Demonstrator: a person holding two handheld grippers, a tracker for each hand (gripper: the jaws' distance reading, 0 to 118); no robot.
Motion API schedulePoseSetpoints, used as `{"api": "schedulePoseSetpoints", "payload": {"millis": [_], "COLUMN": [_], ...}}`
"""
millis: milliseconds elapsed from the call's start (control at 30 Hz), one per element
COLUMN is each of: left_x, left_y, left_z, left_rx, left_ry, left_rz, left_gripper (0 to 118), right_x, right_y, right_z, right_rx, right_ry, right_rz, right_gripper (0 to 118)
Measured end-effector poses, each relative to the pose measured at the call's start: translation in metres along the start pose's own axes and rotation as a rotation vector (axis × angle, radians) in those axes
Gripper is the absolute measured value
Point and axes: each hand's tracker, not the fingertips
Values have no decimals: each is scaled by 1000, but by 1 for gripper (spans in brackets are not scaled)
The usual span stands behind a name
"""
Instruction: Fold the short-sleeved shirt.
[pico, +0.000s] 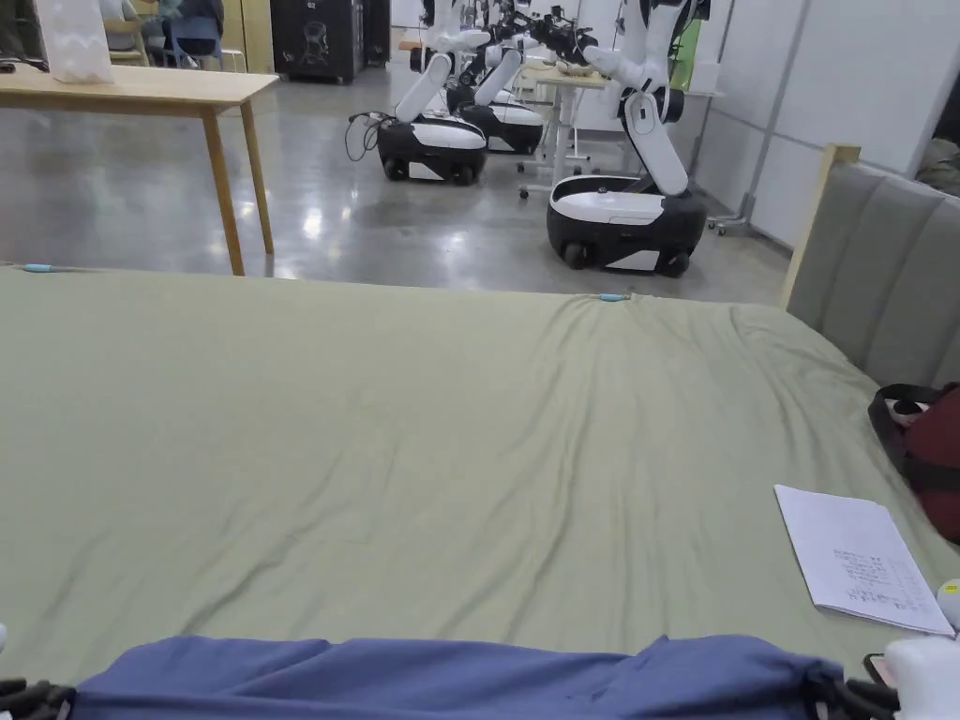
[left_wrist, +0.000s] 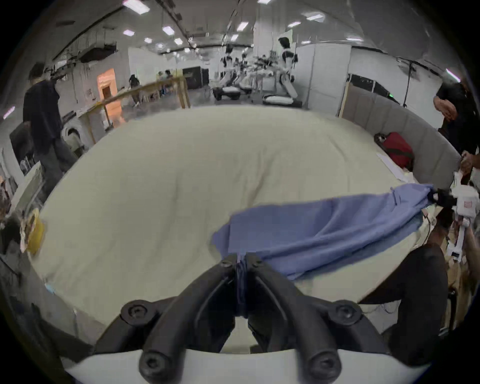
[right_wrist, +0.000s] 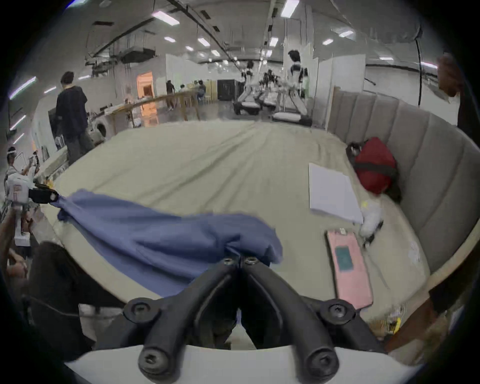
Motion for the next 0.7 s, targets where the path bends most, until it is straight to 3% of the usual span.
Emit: {"api": "schedulePoseSetpoints", "payload": {"millis": [100, 133, 167, 200, 233, 267, 300, 333, 433, 500, 533, 567, 600, 633, 667, 700], "left_x": [0, 4, 9, 14, 20, 27, 37, 41, 78, 91, 100, 106, 106, 108, 110, 109], "left_y": [-13, -13, -12, -7, -2, 3, 10, 20, 39, 45, 47, 49, 47, 48, 49, 50], "left_z": [-5, -4, -1, 5, 11, 18, 29, 35, 52, 56, 59, 61, 59, 58, 56, 54], "left_rx": [-10, -4, 13, 38, 57, 83, 168, 240, 501, 635, 660, 659, 644, 640, 620, 588], "left_ry": [-16, -10, 10, 44, 56, 43, 29, 30, 74, 131, 170, 174, 159, 157, 158, 156], "left_rz": [42, 41, 37, 23, 1, -2, 20, 35, -30, -88, -98, -89, -82, -82, -86, -89], "left_gripper": [5, 8, 20, 61, 97, 115, 114, 114, 114, 112, 107, 94, 63, 34, 13, 11], "right_x": [1, 1, 4, 3, -2, -10, -12, -21, -49, -68, -75, -77, -81, -85, -87, -89], "right_y": [-18, -18, -14, -9, -3, 7, 16, 27, 55, 65, 67, 65, 67, 69, 71, 70], "right_z": [-12, -11, -10, -5, 3, 14, 20, 32, 57, 64, 65, 57, 54, 51, 46, 43], "right_rx": [-33, -34, -41, -43, -28, 22, 78, 182, 442, 554, 592, 613, 601, 591, 572, 574], "right_ry": [-1, 3, 12, 15, 15, -16, -17, 2, 69, 43, 26, 21, 19, 4, -15, -2], "right_rz": [-30, -37, -44, -42, -31, -5, 5, -6, -48, -39, -22, -15, -23, -34, -44, -47], "right_gripper": [2, 2, 3, 14, 38, 66, 95, 101, 102, 101, 94, 73, 26, 3, 3, 3]}}
